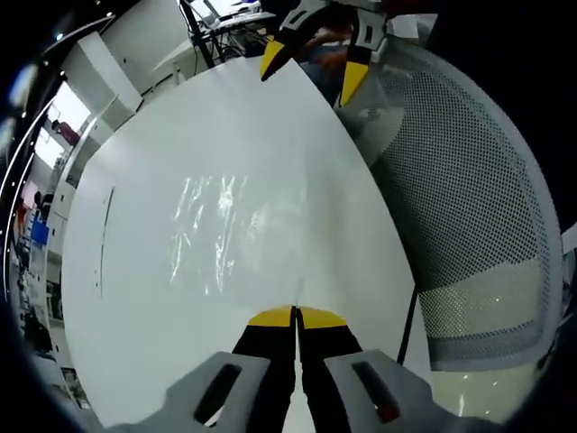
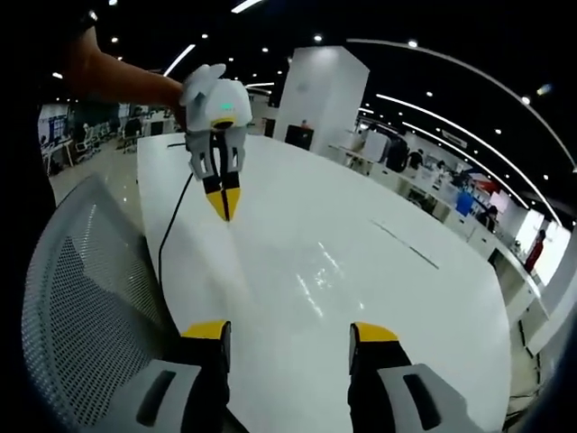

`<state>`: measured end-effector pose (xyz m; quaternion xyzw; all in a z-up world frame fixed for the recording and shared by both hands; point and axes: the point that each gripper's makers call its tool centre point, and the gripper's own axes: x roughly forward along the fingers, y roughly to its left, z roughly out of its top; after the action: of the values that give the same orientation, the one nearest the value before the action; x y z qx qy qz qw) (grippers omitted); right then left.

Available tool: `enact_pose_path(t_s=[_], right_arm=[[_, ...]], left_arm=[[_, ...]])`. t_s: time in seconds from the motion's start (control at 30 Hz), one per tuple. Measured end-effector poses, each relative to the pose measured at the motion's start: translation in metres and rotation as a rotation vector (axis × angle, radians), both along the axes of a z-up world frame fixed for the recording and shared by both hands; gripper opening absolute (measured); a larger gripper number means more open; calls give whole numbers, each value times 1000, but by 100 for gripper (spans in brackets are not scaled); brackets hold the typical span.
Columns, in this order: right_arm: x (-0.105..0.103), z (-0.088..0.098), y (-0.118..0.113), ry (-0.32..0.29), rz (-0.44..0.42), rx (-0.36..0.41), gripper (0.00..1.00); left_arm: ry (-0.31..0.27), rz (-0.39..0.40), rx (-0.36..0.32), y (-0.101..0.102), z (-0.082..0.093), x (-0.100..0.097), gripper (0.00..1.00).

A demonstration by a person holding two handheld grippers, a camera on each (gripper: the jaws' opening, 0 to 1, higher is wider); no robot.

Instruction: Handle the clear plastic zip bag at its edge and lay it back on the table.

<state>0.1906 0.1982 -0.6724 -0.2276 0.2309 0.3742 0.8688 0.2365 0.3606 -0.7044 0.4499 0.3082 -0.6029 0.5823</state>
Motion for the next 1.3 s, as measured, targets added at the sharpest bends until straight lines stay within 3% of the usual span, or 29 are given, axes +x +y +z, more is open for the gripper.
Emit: enact_pose_path(t_s=[0.17, 0.4, 0.67, 1.3], right_arm=[[2, 1, 8, -7, 32, -8, 47], [1, 0, 23, 0, 82, -9, 34], [0, -3, 32, 7, 116, -9, 31], [8, -10, 59, -4, 208, -47, 13]], left_arm=[[4, 11, -9, -3, 5, -4, 0], [-11, 8, -8, -4, 9, -7, 0], [-33, 27, -7, -4, 14, -8, 0], [-51, 76, -27, -12, 24, -11, 0]])
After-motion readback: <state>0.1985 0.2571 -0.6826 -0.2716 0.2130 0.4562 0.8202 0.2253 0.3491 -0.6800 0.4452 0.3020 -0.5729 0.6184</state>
